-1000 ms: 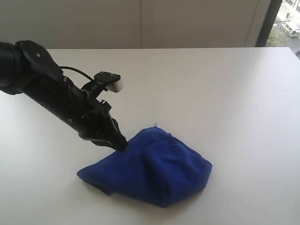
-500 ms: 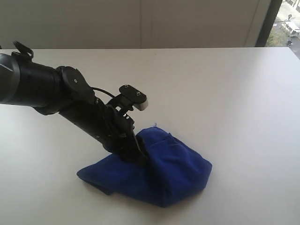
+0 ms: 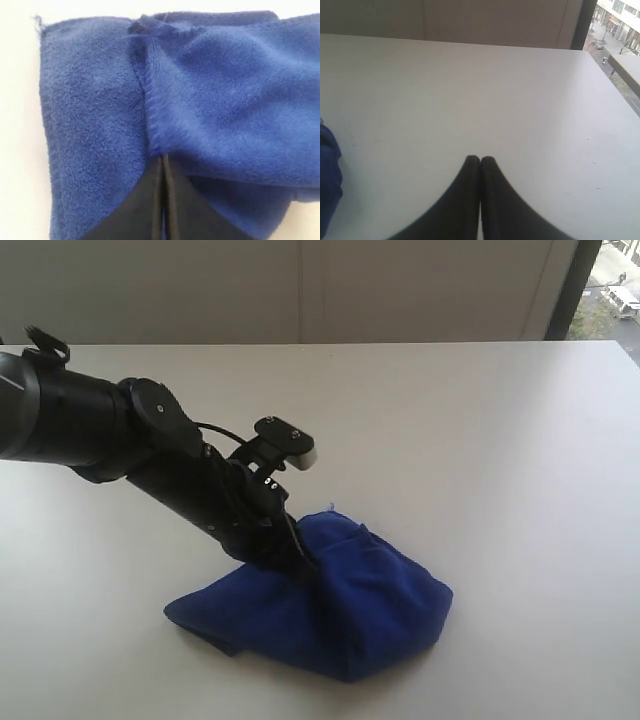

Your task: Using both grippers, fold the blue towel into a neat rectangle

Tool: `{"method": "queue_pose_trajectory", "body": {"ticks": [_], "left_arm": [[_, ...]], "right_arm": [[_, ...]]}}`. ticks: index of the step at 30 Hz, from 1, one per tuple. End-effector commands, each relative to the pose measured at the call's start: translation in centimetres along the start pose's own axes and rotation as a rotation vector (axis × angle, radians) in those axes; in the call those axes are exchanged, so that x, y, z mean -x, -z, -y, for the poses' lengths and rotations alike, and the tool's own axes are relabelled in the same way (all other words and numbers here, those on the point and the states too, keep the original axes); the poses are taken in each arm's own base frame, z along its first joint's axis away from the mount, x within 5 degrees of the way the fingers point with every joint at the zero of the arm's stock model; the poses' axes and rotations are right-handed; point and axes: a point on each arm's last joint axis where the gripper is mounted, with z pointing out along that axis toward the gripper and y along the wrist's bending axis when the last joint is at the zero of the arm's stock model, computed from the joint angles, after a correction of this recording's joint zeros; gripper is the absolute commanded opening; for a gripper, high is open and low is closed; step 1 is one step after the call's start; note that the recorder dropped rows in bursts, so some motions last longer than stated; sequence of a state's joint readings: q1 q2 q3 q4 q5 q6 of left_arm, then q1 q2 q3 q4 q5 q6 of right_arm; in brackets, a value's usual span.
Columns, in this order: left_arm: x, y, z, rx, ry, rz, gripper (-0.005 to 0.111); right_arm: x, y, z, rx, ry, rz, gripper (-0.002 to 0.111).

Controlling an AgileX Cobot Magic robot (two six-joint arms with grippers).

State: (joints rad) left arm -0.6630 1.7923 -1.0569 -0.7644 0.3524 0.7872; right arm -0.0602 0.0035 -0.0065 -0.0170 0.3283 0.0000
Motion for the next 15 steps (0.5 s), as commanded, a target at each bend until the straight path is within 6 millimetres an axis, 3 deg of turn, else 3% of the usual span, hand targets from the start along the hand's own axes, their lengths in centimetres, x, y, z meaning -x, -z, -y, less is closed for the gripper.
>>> {"method": "queue_pose_trajectory", "body": {"ticks": [1, 4, 10, 15], "left_arm": [[2.1, 2.7, 1.1, -0.013, -0.019, 0.096, 0.0], [3.3, 4.3, 1.6, -0.005, -0.036, 0.157, 0.0], [2.8, 3.5, 1.5, -0.028, -0.027, 0.12, 0.004], [1.9, 1.3, 0.8, -0.054, 0.001, 0.051, 0.035]], "right_arm": [[-0.1, 0.0, 0.0, 0.001, 0.005, 0.006, 0.0], [-0.1, 0.0, 0.0, 0.001, 0.005, 0.006, 0.0], [-0.1, 0.0, 0.0, 0.001, 0.005, 0.006, 0.0], [-0.1, 0.0, 0.0, 0.001, 0.005, 0.006, 0.0]]}}
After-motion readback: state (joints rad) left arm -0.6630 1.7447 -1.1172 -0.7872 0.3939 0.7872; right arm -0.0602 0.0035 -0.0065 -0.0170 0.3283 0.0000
